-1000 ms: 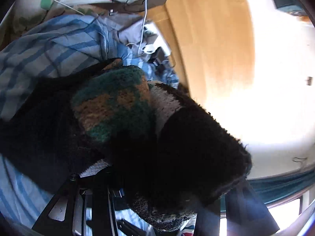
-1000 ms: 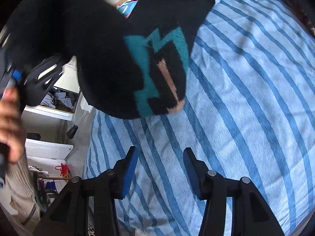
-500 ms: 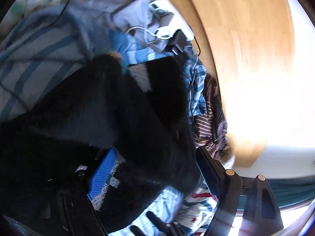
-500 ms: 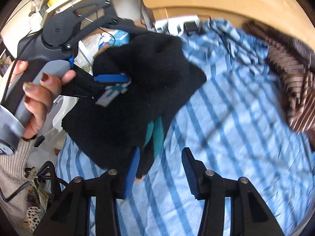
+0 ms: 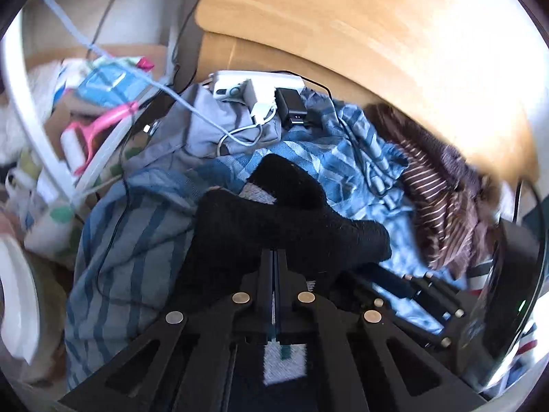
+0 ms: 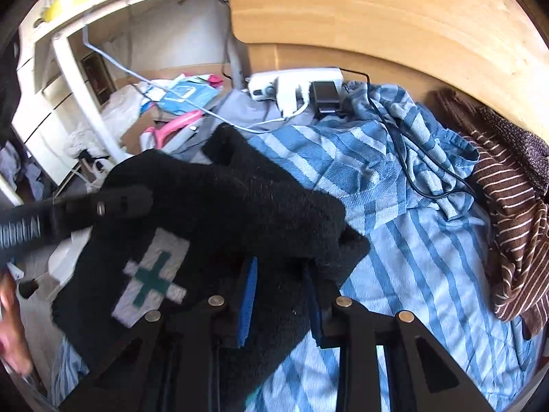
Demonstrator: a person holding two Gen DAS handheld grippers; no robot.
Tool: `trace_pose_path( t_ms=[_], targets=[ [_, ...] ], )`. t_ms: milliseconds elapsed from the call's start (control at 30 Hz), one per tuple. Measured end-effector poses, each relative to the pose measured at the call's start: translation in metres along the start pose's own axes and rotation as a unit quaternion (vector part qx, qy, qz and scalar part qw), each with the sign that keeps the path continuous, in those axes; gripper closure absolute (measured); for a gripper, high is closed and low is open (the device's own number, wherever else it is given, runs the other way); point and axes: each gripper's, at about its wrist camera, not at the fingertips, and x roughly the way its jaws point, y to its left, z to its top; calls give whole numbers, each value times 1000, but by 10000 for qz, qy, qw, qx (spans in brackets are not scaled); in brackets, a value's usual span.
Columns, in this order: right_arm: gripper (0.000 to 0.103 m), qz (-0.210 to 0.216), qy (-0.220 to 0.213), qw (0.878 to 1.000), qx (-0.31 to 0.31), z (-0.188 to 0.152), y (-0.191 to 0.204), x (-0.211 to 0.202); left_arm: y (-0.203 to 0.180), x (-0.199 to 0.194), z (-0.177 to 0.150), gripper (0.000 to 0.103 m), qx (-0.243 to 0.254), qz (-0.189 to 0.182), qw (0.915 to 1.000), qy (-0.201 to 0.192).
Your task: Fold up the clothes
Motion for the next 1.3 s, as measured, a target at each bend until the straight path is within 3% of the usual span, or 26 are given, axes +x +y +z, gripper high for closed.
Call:
trace_pose_path(
  t_ms=[100,267,433,533,600,667,767,867,933,1033,1167,1300],
  targets=[
    [76,-54,181,9989,422,10,-12,24,7,27,0,102,4,8,10000,-86],
    [75,302,511,9904,1245,11,-46,55,21,68,16,101,-280,-260,9992,-86],
    [72,-176,386,9960,784,13,-26,58,19,66,19,101,-302,-301,9991,-74],
    [72,-85,325,9959,843,13,-26,54,27,45,19,101,-791,-621,9949,-103],
    [72,115,296,9950,950,12,-32,43,30,15,11,101,-1067,-905,9893,-414],
    [72,171,167,9962,840,7,-36,23,27,-19,-4,101,-926,-936,9880,-806],
    [69,168,-183,9987,440,6,-23,-4,20,-52,-28,101,-466,-666,9916,-1010],
    [69,56,-304,9995,83,13,-4,-7,17,-53,-54,101,-139,-586,9957,-710],
    [68,-234,-201,9995,-73,22,7,3,18,-40,-71,101,-27,-351,9984,-448],
    [67,-385,140,9991,122,33,10,29,34,-28,-94,101,-434,-433,9964,-586],
    [67,-287,453,9971,545,41,0,52,43,-14,-94,101,-859,-480,9927,-693],
    [65,-443,459,9975,305,42,5,51,33,-12,-83,101,-819,-229,9950,-519]
  ],
)
